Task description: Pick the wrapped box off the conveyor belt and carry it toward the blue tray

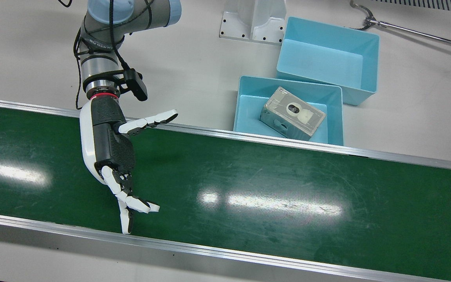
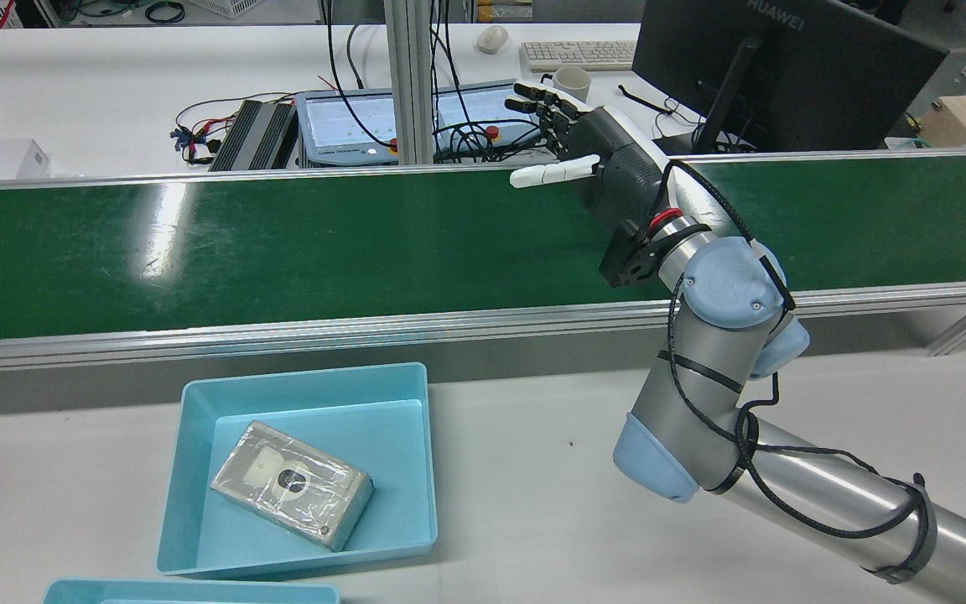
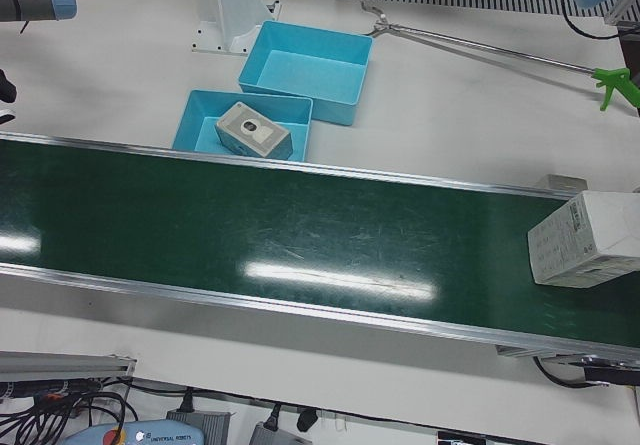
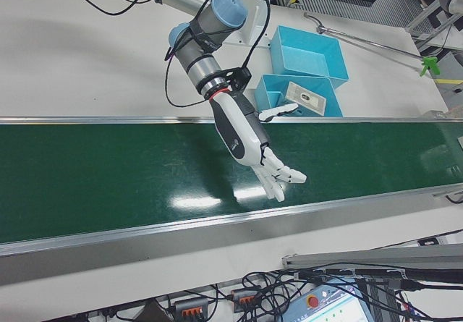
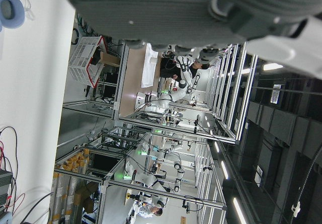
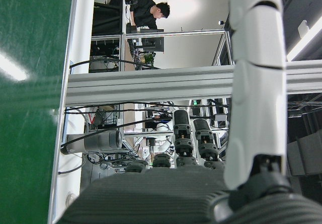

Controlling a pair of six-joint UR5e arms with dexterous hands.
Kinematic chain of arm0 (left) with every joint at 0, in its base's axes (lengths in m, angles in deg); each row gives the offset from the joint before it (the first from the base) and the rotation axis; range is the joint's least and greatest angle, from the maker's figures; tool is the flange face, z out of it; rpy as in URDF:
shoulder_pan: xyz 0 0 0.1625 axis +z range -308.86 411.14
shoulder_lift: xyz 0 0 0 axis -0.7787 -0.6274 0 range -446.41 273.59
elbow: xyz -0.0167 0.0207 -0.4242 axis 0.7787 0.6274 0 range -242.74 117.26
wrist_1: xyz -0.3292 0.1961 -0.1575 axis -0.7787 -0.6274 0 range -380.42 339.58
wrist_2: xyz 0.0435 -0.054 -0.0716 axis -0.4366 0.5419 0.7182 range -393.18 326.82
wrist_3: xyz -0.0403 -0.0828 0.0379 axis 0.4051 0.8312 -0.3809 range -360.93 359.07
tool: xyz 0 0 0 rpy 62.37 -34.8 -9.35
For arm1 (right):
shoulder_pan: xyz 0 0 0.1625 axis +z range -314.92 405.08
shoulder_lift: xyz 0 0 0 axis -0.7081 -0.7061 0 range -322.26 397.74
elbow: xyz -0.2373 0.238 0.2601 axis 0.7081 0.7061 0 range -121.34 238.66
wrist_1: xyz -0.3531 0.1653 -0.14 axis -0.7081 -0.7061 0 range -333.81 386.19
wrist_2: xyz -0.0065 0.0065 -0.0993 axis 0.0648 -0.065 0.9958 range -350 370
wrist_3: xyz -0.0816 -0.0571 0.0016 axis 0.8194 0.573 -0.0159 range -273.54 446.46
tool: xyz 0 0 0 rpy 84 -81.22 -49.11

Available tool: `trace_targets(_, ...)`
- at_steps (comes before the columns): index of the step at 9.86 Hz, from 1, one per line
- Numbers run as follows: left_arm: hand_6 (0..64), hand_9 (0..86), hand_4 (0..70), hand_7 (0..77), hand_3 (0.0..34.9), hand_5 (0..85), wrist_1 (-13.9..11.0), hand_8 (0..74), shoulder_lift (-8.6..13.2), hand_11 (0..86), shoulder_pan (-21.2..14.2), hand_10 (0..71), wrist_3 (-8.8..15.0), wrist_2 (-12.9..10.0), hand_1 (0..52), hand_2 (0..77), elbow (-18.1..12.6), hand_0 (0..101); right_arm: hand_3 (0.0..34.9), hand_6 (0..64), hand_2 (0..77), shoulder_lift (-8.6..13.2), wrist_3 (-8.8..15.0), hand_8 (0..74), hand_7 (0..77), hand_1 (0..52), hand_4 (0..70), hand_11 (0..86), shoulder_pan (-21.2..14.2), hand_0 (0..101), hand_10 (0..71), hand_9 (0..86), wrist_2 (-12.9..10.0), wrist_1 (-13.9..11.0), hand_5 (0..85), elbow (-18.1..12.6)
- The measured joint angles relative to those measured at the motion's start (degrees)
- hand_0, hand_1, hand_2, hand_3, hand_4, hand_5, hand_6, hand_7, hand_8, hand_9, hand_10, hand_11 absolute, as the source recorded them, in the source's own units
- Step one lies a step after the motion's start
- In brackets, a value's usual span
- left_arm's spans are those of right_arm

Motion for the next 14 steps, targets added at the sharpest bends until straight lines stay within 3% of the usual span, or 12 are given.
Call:
trace_targets(2, 0.5, 0.5, 0.0, 0.5, 0.0, 1.1, 0.0, 0.5, 0.0, 0.5, 0.0, 0.5, 0.0, 0.0, 0.0, 0.5, 0.0, 0, 0.0, 6.0, 7.1, 0.1, 0.0, 1.1, 20.7, 16.4, 9.8, 1.1, 0.0, 49, 0.5, 3.3, -0.1, -0.9, 15.8, -0.3)
trace_targets(3, 0.5, 0.5, 0.0, 0.5, 0.0, 1.1, 0.0, 0.5, 0.0, 0.5, 0.0, 0.5, 0.0, 0.0, 0.0, 0.5, 0.0, 0, 0.0, 6.0, 6.5, 0.1, 0.0, 1.1, 18.5, 13.6, 9.3, 1.1, 0.0, 48, 0.5, 2.7, -0.1, -0.9, 15.3, -0.4)
trace_targets(14, 0.5, 0.5, 0.0, 0.5, 0.0, 1.1, 0.0, 0.5, 0.0, 0.5, 0.0, 0.5, 0.0, 0.0, 0.0, 1.1, 0.0, 0, 0.0, 8.2, 6.5, 0.3, -0.1, 2.2, 24.0, 11.5, 13.1, 1.1, -0.3, 47, 0.5, 2.7, -0.6, -0.7, 16.4, 0.5)
